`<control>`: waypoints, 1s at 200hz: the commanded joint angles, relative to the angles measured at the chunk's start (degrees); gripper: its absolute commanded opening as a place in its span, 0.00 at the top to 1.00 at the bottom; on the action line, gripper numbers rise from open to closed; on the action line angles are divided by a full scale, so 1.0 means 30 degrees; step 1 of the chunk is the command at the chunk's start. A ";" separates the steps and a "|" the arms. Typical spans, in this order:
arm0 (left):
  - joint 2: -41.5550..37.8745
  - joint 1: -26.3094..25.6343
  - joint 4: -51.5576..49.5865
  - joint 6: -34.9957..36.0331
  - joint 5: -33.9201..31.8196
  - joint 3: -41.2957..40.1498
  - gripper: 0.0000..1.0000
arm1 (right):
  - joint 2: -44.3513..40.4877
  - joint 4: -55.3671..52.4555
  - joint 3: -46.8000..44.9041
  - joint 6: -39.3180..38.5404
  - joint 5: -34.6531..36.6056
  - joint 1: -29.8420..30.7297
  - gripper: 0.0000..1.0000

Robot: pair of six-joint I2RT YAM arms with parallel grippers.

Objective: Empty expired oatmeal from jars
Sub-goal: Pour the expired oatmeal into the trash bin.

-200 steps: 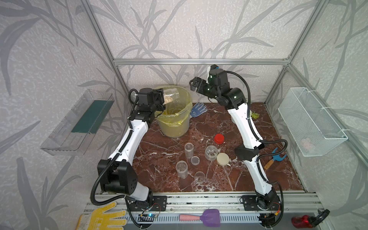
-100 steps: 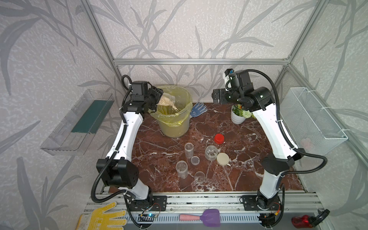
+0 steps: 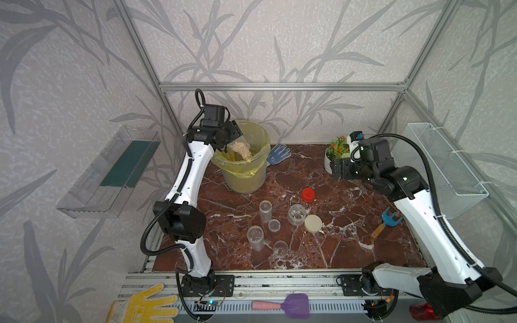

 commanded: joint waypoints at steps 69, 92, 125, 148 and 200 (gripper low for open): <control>0.2035 -0.3498 -0.2362 0.8948 -1.0457 0.3535 1.00 | -0.3267 0.3171 -0.5820 -0.0259 -0.2962 -0.1011 0.01; 0.2139 -0.4088 -0.2425 0.9743 -1.3306 0.3656 1.00 | -0.3032 0.3405 -0.5942 0.0012 -0.3465 -0.1020 0.01; 0.2374 -0.4117 -0.4294 0.9013 -1.0545 0.4910 1.00 | -0.3235 0.3927 -0.5952 0.0029 -0.3758 -0.1011 0.01; 0.2578 -0.4257 -0.4929 0.8947 -1.0092 0.5338 1.00 | -0.3387 0.4049 -0.6236 -0.0217 -0.3791 -0.1011 0.01; 0.0298 -0.4133 -0.1452 0.8204 -1.1715 0.2256 1.00 | -0.3756 0.4240 -0.6870 -0.0060 -0.3798 -0.1011 0.01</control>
